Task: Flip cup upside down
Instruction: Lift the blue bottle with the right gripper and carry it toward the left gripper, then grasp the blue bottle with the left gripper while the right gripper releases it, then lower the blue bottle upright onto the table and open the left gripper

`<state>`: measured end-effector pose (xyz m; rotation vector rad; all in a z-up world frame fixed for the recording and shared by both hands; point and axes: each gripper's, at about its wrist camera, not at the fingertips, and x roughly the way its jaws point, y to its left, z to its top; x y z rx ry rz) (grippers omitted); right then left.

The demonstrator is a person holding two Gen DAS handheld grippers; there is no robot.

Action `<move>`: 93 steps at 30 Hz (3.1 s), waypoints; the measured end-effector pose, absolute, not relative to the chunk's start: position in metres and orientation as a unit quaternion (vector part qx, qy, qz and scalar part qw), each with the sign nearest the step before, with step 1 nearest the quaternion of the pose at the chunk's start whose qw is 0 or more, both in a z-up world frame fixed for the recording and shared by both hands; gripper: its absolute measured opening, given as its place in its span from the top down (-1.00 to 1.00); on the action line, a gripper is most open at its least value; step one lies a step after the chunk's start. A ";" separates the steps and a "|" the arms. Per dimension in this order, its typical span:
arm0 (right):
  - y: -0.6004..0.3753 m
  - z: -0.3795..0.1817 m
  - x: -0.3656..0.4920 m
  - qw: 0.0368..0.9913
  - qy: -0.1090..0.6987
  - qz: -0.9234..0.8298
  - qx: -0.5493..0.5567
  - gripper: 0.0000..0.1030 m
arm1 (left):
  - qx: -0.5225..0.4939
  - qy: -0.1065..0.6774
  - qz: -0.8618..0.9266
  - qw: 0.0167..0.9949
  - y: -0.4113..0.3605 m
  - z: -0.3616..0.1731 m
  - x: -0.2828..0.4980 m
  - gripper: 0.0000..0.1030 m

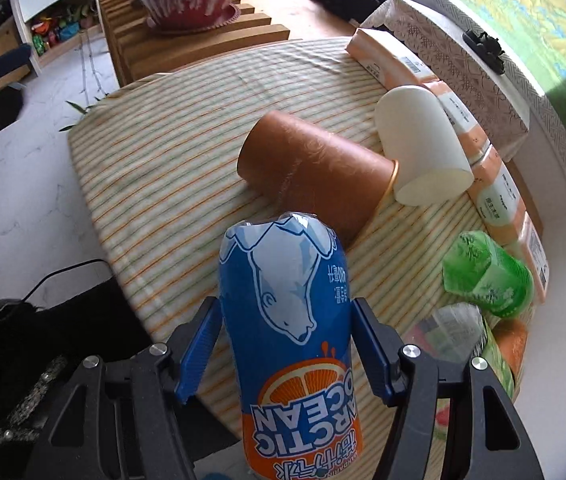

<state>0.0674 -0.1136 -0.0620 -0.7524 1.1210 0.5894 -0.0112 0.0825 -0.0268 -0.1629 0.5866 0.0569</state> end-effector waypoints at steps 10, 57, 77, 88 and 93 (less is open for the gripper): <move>-0.099 -0.058 0.089 0.772 0.465 0.260 -0.347 -0.41 | -0.079 0.312 0.018 0.947 0.075 -0.032 0.004 -0.99; -0.339 -0.038 -0.051 0.912 0.392 0.120 0.026 -0.46 | -0.316 0.450 -0.014 0.835 -0.037 -0.075 0.133 -0.53; -0.333 -0.044 -0.053 0.913 0.388 0.116 0.054 -0.46 | 0.095 0.316 -0.080 0.941 -0.132 -0.030 0.119 -0.52; -0.332 -0.044 -0.057 0.918 0.378 0.101 0.057 -0.46 | 0.136 0.285 -0.080 0.946 -0.153 -0.038 0.105 -0.52; -0.333 -0.041 -0.060 0.920 0.374 0.097 0.059 -0.46 | 0.124 0.286 -0.084 0.947 -0.151 -0.040 0.105 -0.53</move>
